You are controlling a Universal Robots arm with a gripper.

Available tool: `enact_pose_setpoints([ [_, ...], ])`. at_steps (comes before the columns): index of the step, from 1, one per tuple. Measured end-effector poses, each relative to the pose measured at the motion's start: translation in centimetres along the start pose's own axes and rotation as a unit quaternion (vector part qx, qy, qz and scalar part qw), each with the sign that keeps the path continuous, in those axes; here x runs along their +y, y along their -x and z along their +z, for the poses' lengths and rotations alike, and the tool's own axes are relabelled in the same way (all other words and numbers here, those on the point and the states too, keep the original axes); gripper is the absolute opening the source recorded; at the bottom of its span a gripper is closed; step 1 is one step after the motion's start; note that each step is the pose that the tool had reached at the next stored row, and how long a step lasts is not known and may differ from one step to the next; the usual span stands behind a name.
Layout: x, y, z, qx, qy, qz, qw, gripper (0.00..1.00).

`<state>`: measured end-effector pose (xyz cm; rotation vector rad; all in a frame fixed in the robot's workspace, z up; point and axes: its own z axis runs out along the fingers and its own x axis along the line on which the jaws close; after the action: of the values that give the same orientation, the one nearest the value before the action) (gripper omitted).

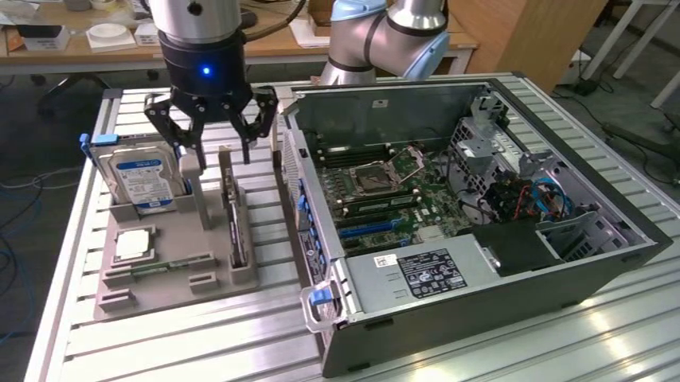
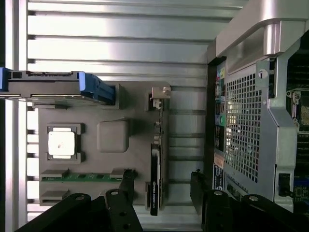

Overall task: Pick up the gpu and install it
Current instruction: 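Pick up the gpu and move the gpu toward the slot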

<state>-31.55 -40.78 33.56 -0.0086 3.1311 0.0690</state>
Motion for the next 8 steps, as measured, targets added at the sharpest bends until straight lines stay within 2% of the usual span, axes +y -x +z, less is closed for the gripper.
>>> enact_pose_setpoints([
  [8,-0.18,0.0,1.45,0.0000,0.0000,-0.001,1.0000,0.59],
])
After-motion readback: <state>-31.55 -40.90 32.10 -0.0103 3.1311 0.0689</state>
